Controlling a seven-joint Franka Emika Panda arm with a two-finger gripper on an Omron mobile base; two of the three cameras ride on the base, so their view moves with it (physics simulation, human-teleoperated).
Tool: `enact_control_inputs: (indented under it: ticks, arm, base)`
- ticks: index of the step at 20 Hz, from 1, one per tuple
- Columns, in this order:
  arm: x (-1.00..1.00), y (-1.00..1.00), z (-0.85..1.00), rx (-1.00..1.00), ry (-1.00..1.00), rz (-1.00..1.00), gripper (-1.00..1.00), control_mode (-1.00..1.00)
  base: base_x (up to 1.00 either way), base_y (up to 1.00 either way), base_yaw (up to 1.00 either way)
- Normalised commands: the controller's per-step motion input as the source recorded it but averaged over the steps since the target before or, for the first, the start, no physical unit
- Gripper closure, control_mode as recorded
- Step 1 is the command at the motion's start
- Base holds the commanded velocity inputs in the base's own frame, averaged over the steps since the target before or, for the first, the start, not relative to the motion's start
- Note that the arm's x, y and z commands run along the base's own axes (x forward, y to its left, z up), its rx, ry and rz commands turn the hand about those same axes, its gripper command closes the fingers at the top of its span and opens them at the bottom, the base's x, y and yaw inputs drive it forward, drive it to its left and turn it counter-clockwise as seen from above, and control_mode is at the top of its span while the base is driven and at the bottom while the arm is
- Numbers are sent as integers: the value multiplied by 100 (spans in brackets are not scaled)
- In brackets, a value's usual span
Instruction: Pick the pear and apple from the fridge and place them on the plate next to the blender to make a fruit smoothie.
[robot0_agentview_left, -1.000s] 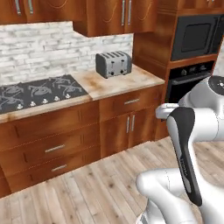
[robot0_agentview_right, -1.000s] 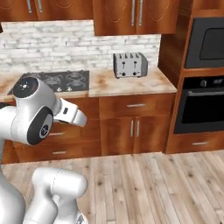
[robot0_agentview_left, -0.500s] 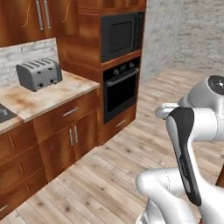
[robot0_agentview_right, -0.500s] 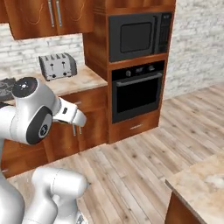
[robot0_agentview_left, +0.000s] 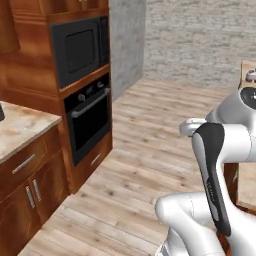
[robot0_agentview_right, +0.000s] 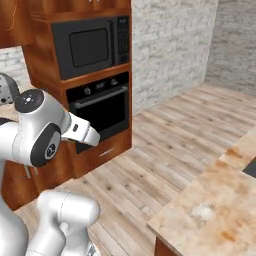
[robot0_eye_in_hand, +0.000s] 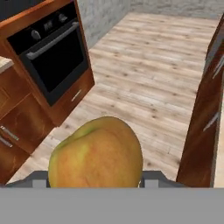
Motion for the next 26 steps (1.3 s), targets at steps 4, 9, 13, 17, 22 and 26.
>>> enact_control_inputs:
  ticks: [4,9,13,17,22,26]
  arm:
    - [0,0,0,0,0,0,100,100]
    - [0,0,0,0,0,0,100,100]
    - [0,0,0,0,0,0,100,100]
    - [0,0,0,0,0,0,100,100]
    - [0,0,0,0,0,0,100,100]
    - [0,0,0,0,0,0,100,100]
  base:
    - [100,8,-31]
    - [100,8,-29]
    - [100,16,-26]
    - [100,13,-22]
    - [100,0,-17]
    - [100,-13,-24]
